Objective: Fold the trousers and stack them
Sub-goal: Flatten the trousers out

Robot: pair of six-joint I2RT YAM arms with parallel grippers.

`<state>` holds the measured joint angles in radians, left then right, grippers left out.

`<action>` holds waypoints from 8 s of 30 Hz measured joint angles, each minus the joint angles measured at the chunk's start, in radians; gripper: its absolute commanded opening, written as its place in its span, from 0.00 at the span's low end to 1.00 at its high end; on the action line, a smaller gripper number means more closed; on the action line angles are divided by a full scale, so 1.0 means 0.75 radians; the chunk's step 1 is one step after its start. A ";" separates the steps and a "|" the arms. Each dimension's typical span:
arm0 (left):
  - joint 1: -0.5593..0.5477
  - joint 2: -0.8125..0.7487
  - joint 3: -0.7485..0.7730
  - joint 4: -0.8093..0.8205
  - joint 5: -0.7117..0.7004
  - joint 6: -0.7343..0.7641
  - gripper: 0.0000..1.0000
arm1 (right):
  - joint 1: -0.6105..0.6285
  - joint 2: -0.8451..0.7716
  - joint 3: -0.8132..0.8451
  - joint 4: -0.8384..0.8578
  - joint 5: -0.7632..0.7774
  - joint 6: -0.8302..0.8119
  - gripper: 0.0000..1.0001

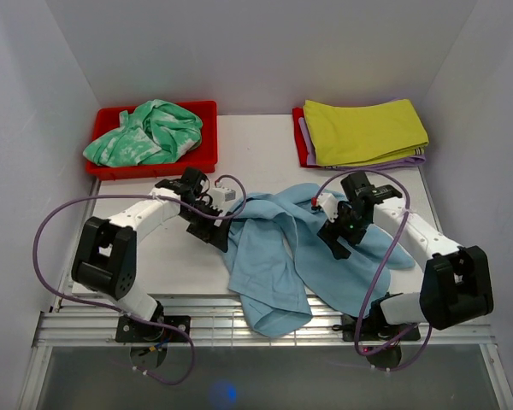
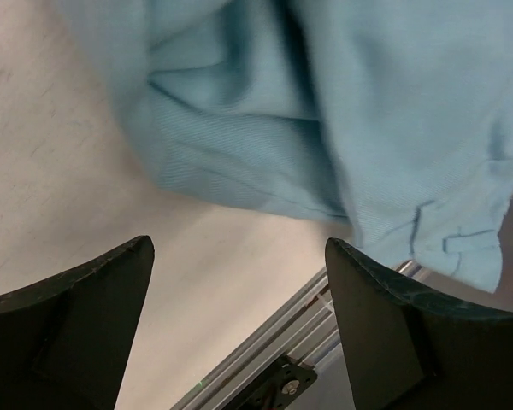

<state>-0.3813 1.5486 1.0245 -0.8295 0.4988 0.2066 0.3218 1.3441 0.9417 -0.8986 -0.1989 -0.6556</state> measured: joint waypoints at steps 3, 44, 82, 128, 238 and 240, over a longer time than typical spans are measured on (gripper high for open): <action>0.042 0.120 -0.012 0.031 -0.053 -0.054 0.83 | 0.049 0.039 -0.053 0.071 0.045 0.065 0.94; 0.084 0.507 0.955 -0.073 -0.344 0.599 0.87 | -0.210 -0.028 -0.165 0.293 0.439 -0.266 0.20; 0.461 0.453 0.454 -0.028 0.183 0.170 0.41 | -0.102 -0.058 -0.362 -0.026 0.181 -0.159 0.88; 1.309 -0.529 0.228 -0.419 0.158 1.370 0.00 | -0.803 0.006 0.149 0.040 0.264 -0.495 0.08; 1.350 0.310 0.546 -0.149 0.418 0.742 0.72 | -0.909 0.366 0.501 -0.033 0.143 -0.811 0.86; 1.309 0.358 0.534 -0.042 0.403 0.561 0.73 | -0.851 0.410 0.483 0.025 0.181 -0.793 0.86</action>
<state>0.6006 1.8168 1.4246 -0.8612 0.8009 0.6270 -0.3164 1.6520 1.3037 -0.8799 -0.0635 -1.2507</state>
